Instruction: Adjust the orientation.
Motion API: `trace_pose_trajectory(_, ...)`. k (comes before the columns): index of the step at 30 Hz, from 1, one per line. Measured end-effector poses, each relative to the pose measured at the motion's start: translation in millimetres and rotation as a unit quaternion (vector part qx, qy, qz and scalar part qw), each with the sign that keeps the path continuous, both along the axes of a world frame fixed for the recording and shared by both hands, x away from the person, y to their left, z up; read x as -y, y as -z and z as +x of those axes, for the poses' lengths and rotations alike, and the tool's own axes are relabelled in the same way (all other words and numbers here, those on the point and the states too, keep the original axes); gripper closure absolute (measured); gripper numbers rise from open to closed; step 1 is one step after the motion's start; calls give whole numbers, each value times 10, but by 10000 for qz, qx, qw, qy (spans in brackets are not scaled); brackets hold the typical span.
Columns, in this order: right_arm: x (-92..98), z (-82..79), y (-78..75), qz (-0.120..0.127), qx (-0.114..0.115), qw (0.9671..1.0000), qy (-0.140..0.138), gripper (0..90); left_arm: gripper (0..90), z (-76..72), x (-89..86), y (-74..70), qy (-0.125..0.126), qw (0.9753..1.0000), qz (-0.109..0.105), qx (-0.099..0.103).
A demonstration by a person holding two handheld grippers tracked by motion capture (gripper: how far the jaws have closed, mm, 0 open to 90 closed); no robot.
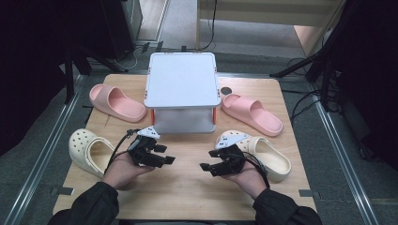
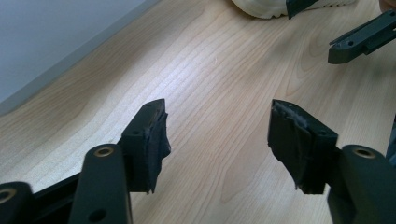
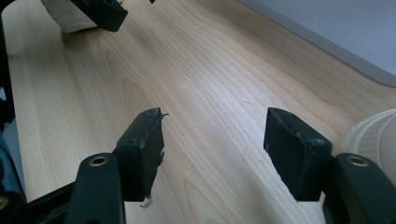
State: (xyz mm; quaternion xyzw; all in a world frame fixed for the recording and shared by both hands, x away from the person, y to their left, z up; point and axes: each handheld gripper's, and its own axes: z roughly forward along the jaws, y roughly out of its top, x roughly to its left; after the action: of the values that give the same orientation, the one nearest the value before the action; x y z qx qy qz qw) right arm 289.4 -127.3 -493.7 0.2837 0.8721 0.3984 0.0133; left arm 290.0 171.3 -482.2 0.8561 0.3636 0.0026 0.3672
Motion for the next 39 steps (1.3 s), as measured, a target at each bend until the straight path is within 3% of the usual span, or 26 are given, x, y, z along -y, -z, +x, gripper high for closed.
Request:
trace_pose_trajectory(4, -3, 3, -2, 17, -8, 10000, -7, 390, 357, -5, -10, -2, -2, 10000, -10, 49)
trace_pose_trajectory(9, -10, -1, -5, 38, 12, 10000, -59, 415, 334, 0, -26, -10, 19, 9999, -137, -33)
trace_pose_trajectory(11, -19, 2, -5, 57, 20, 9999, -81, 417, 359, -11, -10, 11, 26, 10000, 6, -60)
trace_pose_trajectory(15, -37, 15, -7, 62, 22, 9999, -119, 415, 377, -23, -22, 24, 30, 9999, 65, -115)
trace_pose_trajectory(20, -84, 37, -18, 40, 3, 9999, -168, 412, 390, -58, -109, -12, -155, 9999, 3, -52)
trace_pose_trajectory(23, -119, 43, -24, 4, 23, 9998, -196, 405, 407, -89, -170, -41, -256, 9996, 75, 12)
trace_pose_trajectory(27, -181, 58, -24, 9, 55, 9993, -363, 406, 431, -135, -280, -94, -377, 9993, 64, 28)
trace_pose_trajectory(34, -311, 92, -17, -72, 1, 9985, -537, 399, 434, -207, -527, -200, -725, 9973, 22, -77)
trace_pose_trajectory(39, -376, 119, -27, -4, -24, 9980, -634, 398, 438, -277, -741, -299, -983, 9951, 78, -3)
